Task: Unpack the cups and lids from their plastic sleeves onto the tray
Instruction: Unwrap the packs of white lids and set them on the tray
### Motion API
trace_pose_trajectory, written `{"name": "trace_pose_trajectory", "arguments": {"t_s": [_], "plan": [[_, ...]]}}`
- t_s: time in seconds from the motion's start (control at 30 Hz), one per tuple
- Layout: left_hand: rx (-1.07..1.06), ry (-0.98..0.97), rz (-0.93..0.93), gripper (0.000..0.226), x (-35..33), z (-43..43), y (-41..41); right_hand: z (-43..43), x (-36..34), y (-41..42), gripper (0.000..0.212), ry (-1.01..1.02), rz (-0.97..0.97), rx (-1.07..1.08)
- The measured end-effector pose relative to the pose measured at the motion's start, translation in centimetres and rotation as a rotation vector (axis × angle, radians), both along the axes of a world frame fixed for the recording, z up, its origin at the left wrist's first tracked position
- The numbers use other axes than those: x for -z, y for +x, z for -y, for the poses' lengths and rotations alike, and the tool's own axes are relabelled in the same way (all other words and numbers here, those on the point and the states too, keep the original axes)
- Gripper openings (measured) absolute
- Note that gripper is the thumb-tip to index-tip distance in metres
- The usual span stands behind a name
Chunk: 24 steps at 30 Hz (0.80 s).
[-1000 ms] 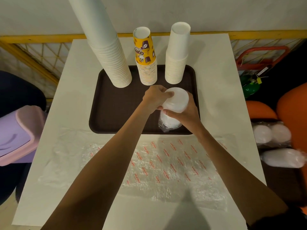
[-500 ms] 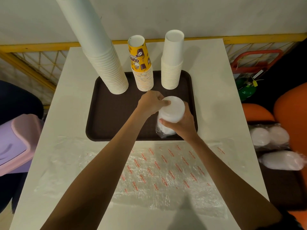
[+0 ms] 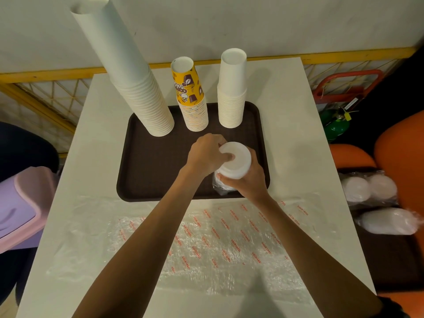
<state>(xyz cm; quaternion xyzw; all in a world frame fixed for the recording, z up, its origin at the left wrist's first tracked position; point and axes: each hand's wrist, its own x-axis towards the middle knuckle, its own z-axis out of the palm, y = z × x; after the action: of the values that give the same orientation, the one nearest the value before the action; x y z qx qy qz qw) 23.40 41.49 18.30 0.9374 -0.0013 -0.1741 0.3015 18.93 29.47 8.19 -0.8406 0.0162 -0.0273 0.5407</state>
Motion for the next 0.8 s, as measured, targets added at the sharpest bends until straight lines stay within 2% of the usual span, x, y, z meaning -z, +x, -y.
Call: {"name": "trace_pose_trajectory", "arguments": {"t_s": [0.3,0.8], "plan": [[-0.031,0.017,0.047,0.038,-0.2,0.3,-0.7,0.0,-0.1,0.1,0.082,-0.016,-0.018,-0.005],[-0.069,-0.012,-0.005,0.042,-0.6,0.5,-1.2,-0.1,-0.2,0.0,0.079,-0.032,-0.024,-0.013]]}}
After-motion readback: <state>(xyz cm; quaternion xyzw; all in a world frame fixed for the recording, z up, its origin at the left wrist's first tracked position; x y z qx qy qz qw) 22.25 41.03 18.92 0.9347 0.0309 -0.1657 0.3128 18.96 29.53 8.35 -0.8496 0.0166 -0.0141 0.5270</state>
